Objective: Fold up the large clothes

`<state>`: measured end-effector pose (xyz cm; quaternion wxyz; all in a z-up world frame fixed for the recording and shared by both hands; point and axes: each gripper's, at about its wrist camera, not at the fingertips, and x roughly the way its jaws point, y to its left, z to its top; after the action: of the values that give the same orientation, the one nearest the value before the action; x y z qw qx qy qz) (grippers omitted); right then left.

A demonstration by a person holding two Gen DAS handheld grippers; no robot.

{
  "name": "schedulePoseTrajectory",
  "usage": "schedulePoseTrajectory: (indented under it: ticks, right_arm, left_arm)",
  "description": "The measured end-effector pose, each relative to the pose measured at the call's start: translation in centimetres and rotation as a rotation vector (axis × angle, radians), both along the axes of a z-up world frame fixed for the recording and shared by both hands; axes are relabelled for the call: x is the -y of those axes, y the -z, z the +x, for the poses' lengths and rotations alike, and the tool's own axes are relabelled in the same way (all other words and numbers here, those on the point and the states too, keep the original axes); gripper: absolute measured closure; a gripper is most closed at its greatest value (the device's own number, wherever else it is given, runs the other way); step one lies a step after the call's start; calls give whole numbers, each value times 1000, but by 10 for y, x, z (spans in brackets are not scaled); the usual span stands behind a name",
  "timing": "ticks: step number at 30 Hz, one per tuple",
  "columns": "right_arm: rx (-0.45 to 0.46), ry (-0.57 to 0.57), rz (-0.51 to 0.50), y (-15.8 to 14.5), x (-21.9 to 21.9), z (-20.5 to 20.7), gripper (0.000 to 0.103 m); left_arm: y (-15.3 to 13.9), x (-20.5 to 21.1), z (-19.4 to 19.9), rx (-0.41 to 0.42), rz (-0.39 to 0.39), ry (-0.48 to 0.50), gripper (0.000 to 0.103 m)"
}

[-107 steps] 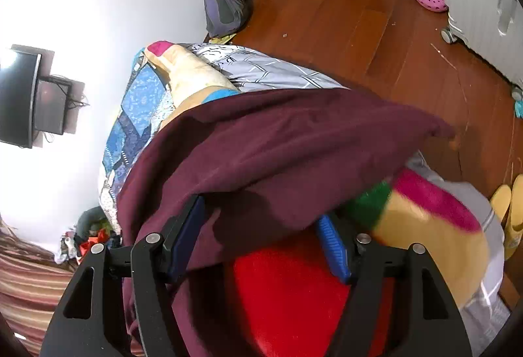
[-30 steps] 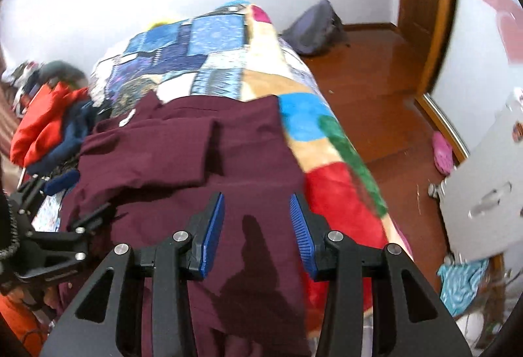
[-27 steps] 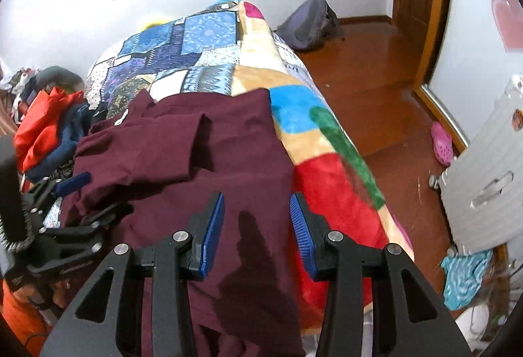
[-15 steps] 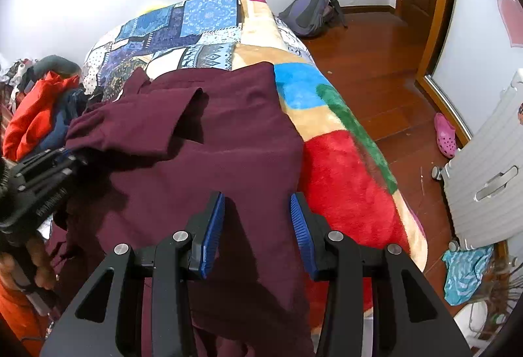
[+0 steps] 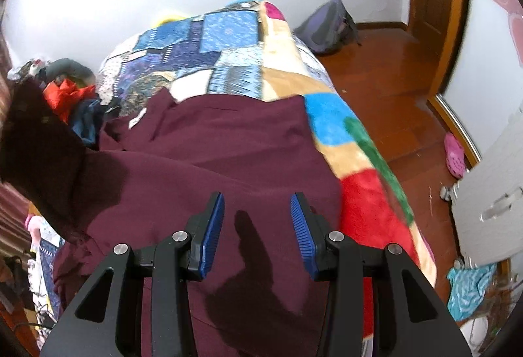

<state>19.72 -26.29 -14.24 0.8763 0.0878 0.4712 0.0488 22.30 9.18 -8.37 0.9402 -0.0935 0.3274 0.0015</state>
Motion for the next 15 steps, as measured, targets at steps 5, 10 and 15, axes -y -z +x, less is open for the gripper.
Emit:
schedulePoseTrajectory:
  ticks: [5, 10, 15]
  right_arm:
    - [-36, -56, 1, 12, -26, 9, 64]
    - [-81, -77, -26, 29, -45, 12, 64]
    - [-81, -84, -59, 26, -49, 8, 57]
  left_arm:
    - [37, -54, -27, -88, -31, -128, 101]
    - [115, -78, -38, -305, 101, -216, 81]
    - [192, -120, -58, -515, -11, -304, 68]
